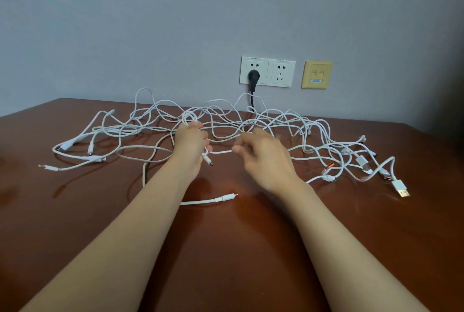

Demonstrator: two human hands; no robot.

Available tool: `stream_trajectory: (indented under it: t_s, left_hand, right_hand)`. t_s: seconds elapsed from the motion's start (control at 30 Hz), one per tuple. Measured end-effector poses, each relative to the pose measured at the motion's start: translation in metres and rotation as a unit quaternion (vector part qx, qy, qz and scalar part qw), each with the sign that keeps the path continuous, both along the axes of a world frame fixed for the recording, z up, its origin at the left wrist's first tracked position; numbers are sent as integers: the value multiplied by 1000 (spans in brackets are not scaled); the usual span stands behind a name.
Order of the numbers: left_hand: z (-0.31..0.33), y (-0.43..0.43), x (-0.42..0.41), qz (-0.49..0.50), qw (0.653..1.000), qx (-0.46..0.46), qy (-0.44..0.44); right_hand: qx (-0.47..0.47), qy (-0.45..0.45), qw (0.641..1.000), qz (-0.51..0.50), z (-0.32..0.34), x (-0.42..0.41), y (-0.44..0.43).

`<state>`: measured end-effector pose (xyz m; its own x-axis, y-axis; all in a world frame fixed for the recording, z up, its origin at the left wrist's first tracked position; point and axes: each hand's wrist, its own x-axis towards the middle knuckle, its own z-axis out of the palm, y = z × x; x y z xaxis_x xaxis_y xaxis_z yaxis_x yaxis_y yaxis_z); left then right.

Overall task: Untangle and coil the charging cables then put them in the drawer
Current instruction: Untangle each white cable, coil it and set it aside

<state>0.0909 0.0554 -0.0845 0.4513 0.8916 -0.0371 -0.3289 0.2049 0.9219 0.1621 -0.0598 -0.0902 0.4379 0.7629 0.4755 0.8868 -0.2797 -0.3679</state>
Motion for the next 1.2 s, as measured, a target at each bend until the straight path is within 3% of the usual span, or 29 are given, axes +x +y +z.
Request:
stream_trajectory:
  t_s: [0.17,0.33,0.53,0.7,0.9,1.2]
  left_hand:
    - [-4,-5,0,-4,995,88,46]
    - [-5,-11,0,-42,986,122,104]
    - [-4,-23,6,-150,966,134,163]
    - [-8,-30,8,-219,919,199,259]
    - [-9,-35,7,-311,908,153,237]
    - [-10,-35,1,-315,905,180,221]
  right_hand:
    - [-1,-31,997,65,4,-5,0]
    - [27,17,993,116,9,-9,1]
    - [63,94,993,18,5,-3,0]
    - [79,107,990,44,-1,0,5]
    - [134,98,986,-35,2,10,2]
    - [25,99,992,-79,4,7,-1]
